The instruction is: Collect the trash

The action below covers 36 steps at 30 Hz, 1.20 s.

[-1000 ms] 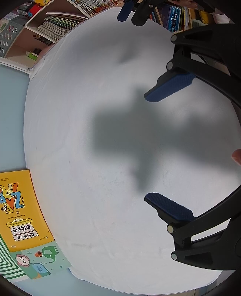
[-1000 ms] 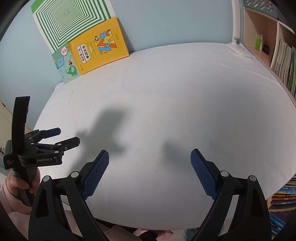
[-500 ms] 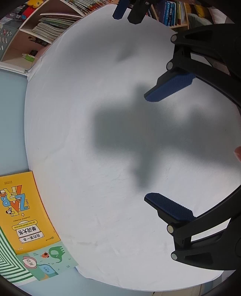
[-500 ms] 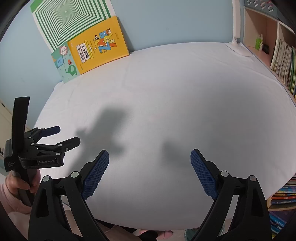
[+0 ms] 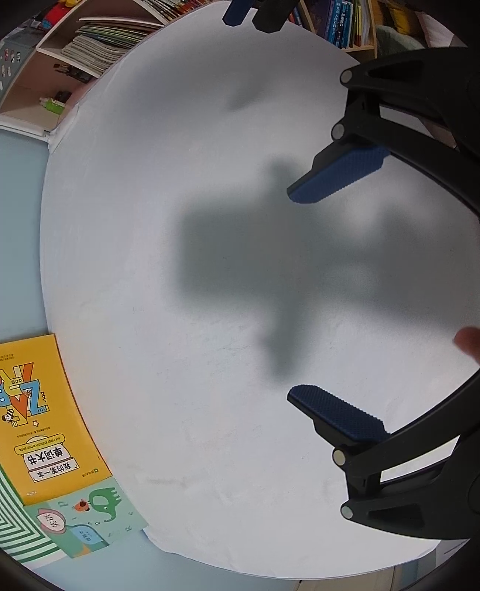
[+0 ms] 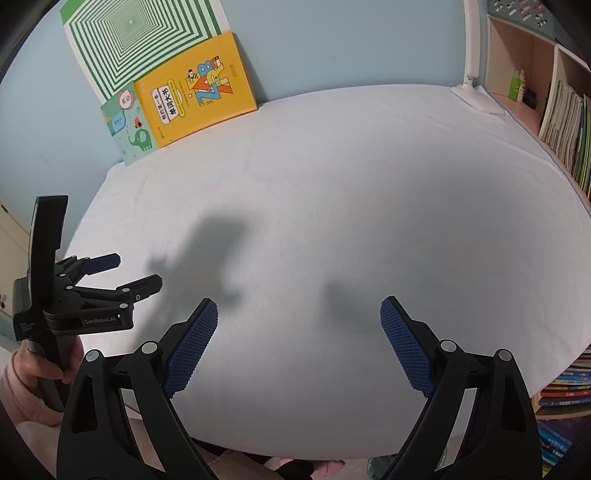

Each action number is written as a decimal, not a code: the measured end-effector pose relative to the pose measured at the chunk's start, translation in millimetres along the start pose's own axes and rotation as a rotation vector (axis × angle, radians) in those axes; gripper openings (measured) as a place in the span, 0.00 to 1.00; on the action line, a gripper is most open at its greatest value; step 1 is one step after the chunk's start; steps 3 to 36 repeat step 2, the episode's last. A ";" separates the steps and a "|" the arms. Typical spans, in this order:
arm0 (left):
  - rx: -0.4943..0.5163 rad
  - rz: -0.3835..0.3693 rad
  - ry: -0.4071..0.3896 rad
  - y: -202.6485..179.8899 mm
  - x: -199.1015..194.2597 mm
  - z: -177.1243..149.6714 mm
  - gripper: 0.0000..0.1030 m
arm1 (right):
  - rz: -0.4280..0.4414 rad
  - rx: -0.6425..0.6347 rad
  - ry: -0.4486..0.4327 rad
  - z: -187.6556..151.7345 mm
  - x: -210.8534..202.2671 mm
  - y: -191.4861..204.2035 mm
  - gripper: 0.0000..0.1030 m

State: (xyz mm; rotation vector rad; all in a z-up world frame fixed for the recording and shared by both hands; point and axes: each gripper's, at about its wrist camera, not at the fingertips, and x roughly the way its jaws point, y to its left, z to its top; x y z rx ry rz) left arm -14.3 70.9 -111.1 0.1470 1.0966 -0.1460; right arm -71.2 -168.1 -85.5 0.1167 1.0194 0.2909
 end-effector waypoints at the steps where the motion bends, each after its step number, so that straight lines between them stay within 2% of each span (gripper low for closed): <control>1: 0.001 0.001 0.003 0.6 0.5 -0.1 0.94 | 0.001 0.000 -0.001 0.0 -0.1 0.1 0.87; 36: -0.001 -0.003 0.006 1.5 1.3 -0.3 0.94 | 0.000 0.001 0.000 -0.2 0.3 0.2 0.87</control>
